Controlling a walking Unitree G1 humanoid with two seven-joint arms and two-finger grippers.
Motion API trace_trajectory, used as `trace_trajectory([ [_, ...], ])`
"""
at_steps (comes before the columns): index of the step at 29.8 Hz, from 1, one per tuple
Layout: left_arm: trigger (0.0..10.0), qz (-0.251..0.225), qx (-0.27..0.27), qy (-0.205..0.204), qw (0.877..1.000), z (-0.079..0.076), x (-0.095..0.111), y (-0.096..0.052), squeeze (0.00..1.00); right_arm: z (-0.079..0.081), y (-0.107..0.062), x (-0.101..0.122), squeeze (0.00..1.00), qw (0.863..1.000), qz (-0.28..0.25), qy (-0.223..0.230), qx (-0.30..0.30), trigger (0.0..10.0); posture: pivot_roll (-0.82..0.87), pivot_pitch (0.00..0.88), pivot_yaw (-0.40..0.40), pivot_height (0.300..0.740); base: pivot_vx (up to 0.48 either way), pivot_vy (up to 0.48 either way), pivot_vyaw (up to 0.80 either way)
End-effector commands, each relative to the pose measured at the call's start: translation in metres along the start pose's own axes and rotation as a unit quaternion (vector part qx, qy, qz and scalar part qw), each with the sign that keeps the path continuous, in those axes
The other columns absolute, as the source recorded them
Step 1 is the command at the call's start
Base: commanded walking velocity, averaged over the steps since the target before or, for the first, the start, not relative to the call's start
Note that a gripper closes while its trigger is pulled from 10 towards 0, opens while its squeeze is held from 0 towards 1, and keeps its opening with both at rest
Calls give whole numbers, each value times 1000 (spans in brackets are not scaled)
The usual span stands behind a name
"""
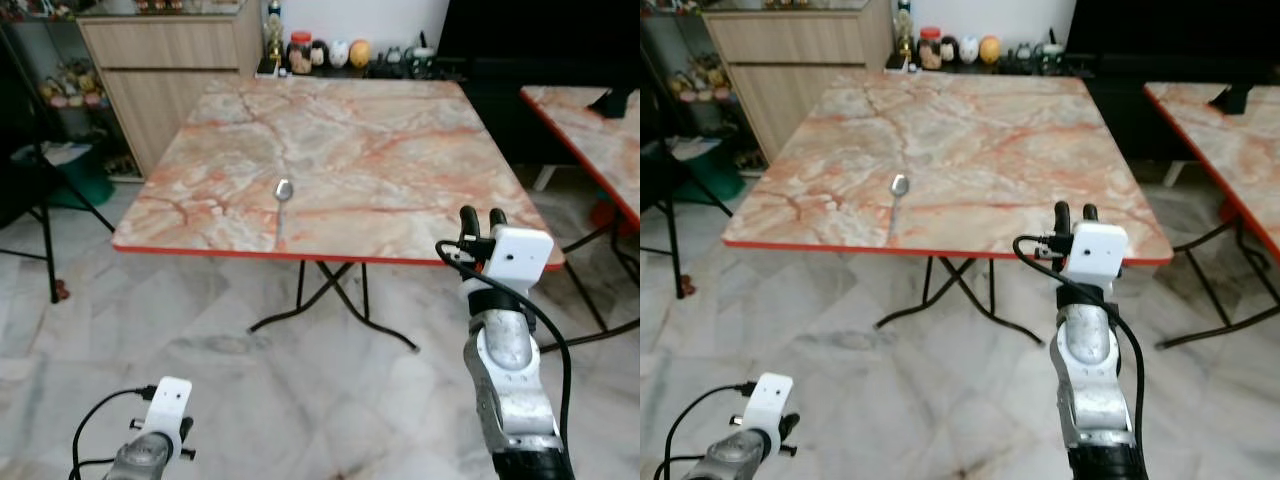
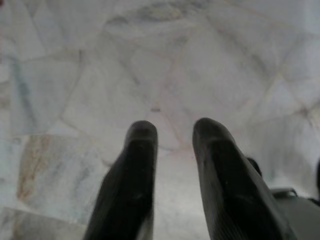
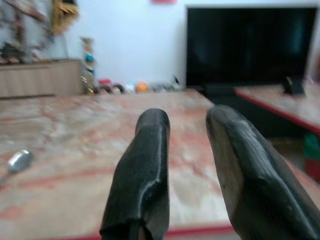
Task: Setting the table
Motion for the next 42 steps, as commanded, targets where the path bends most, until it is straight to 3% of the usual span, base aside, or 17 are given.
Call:
trace_trajectory([
  [1, 10000, 7, -1, 3, 1000, 0, -3, 0, 0, -2, 1, 5, 0, 1000, -9, 2, -6, 10000, -7, 0, 10, 740, 0, 364, 0],
  [42, 10000, 7, 0, 4, 1000, 1, -3, 0, 0, 1, 1, 4, 0, 1000, -9, 3, -2, 10000, -6, 0, 12, 740, 0, 360, 0],
])
Point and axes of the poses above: a point about 5 cm out from each wrist's last joint towards the gripper, its own y axis pointing out of the wrist towards the gripper, its own x axis along the axis of the wrist's last joint, z = x × y, the point moved 6 cm from there along y, pointing out of the wrist towards the gripper, and after that the axes turned 5 degrees about y, right-handed, at the moved point
